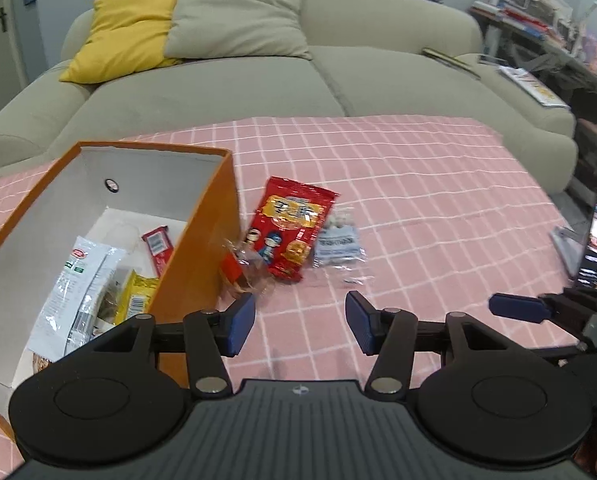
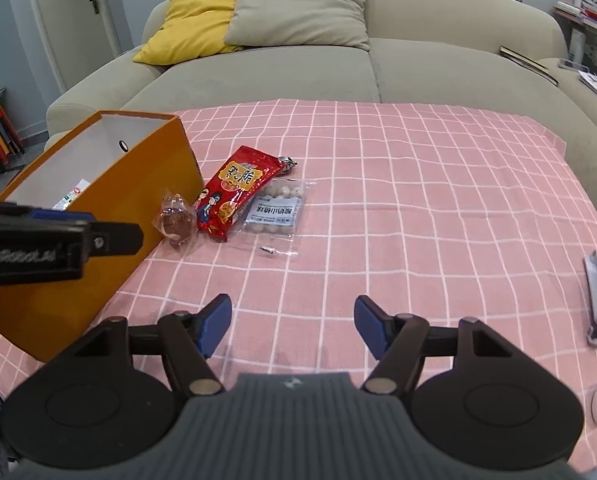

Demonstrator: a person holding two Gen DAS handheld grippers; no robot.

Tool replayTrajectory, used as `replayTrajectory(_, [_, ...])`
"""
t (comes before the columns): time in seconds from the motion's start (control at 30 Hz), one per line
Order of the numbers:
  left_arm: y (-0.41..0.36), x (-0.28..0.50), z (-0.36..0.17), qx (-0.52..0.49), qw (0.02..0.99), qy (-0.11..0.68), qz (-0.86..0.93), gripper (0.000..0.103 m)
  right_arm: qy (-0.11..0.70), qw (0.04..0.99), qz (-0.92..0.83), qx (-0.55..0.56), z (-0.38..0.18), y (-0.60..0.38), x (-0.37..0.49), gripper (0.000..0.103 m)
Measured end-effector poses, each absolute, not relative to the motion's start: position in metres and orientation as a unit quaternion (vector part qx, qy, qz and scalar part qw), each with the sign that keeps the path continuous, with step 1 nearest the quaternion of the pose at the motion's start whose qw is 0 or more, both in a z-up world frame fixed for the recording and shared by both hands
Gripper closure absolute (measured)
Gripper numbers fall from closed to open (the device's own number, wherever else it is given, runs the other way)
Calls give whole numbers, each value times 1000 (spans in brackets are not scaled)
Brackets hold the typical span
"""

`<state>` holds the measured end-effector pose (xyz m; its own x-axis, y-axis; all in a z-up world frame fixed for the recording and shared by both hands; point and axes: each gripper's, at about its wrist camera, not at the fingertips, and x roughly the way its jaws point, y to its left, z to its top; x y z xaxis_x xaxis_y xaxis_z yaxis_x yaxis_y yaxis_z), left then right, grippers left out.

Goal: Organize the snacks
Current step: 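Grasp the brown pastry with the left gripper while the right grasps the candy-ball bag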

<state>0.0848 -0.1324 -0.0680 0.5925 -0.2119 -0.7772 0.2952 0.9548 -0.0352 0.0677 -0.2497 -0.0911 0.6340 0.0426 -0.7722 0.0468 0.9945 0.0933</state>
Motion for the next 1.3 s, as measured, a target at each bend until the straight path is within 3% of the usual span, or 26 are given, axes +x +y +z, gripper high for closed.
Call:
replayTrajectory(0.17, [-142, 100, -82, 56, 901, 420, -91, 41, 430, 902, 6, 46, -99, -252, 89, 44])
replayTrajectory(0.5, [-140, 127, -110, 11, 912, 408, -36, 41, 435, 899, 22, 48, -121, -258, 137, 44])
replayTrajectory(0.73, [-145, 138, -121, -8, 922, 386, -25, 31, 439, 896, 42, 58, -140, -252, 169, 42])
replayTrajectory(0.97, [-145, 149, -133, -21, 895, 445, 16, 34, 442, 894, 65, 33, -157, -237, 188, 34])
replayTrajectory(1.3, [-146, 163, -146, -60, 888, 454, 50, 34, 443, 893, 71, 24, -171, -230, 205, 38])
